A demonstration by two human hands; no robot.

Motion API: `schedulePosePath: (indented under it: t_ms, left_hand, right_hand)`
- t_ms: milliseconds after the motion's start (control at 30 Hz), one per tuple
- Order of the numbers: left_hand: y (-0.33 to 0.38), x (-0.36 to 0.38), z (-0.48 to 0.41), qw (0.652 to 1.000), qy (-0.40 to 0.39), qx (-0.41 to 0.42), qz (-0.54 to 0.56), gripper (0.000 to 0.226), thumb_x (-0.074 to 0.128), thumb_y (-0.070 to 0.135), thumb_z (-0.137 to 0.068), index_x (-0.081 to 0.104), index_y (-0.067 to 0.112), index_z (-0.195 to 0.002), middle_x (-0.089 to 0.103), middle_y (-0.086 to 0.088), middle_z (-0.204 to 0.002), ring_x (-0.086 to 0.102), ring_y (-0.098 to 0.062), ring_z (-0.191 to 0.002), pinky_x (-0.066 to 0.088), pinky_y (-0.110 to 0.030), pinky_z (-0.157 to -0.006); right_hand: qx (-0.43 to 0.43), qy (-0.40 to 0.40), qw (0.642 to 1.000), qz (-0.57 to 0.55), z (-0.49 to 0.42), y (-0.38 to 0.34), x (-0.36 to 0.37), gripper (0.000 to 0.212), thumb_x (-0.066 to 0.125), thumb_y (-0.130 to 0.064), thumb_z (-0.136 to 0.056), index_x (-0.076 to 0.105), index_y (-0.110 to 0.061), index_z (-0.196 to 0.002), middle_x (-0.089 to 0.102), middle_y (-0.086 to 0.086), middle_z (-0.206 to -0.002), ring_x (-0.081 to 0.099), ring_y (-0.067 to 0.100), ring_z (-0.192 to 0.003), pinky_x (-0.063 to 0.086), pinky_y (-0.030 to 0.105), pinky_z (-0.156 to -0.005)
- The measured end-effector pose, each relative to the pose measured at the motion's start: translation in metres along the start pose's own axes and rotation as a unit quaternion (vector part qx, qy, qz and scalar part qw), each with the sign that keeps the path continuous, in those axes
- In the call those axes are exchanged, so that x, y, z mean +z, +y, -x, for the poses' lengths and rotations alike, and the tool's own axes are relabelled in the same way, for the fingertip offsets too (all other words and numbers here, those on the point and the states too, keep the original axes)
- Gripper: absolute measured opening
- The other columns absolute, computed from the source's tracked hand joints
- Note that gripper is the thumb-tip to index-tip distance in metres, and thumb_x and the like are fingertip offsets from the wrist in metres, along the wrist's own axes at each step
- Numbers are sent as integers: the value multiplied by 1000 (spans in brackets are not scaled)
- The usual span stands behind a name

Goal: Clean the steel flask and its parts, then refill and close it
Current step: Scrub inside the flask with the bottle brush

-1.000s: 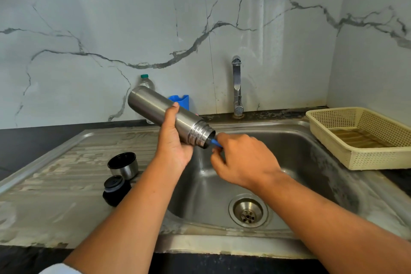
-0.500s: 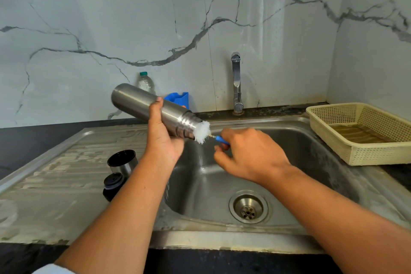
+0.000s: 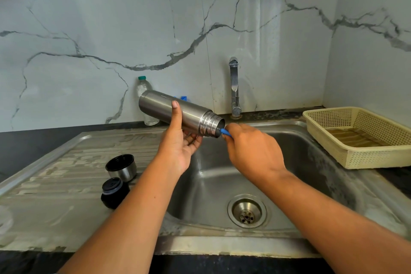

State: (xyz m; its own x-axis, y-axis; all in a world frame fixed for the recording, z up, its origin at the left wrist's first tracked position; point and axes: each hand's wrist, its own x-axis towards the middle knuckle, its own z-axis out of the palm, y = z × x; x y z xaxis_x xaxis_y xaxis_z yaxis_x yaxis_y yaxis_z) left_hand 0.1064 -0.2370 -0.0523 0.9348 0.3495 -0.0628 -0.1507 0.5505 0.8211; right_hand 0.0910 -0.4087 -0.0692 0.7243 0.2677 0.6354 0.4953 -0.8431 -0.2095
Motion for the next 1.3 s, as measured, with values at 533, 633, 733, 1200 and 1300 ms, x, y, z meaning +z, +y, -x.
schedulePosePath:
  t_ms: [533, 633, 733, 1200, 1300]
  left_hand:
    - [0, -2, -5, 990, -76, -13, 116, 80, 81, 57, -70, 60, 14, -134, 73, -13, -124, 72, -32, -111, 52, -59, -103]
    - [3, -2, -4, 987, -70, 11, 142, 70, 81, 54, -70, 68, 16, -128, 73, -10, -120, 71, -28, -111, 52, -54, -105]
    - [12, -5, -5, 987, -66, 27, 144, 74, 82, 48, -74, 64, 13, -136, 75, -9, -115, 72, -26, -101, 53, -50, -103]
    - [17, -8, -11, 984, -59, 50, 158, 74, 81, 43, -77, 58, 8, -138, 72, -13, -104, 74, -25, -84, 61, -41, -77]
    - [15, -13, -14, 984, -48, 60, 159, 69, 78, 43, -81, 58, 8, -138, 73, -11, -96, 74, -24, -82, 61, -41, -79]
  right_hand:
    - [32, -109, 992, -54, -2, 1, 7, 14, 42, -23, -107, 52, -20, -116, 62, 2, -100, 53, 23, -77, 41, 36, -62]
    - [11, -127, 990, -64, -1, -6, 9, 17, 40, -25, -107, 53, -24, -117, 58, -1, -96, 57, 26, -79, 43, 37, -62]
    - [-18, -114, 989, -89, 1, -9, 3, 21, 38, -37, -106, 54, -23, -106, 59, -3, -87, 61, 29, -79, 45, 37, -62]
    - [-69, -62, 995, -26, 2, 1, -11, 15, 47, -42, -93, 47, -27, -92, 59, -2, -70, 58, 27, -63, 46, 34, -56]
    - [-82, -68, 994, -21, 2, -3, -9, 15, 47, -40, -92, 47, -26, -95, 61, 0, -72, 58, 28, -64, 50, 36, -58]
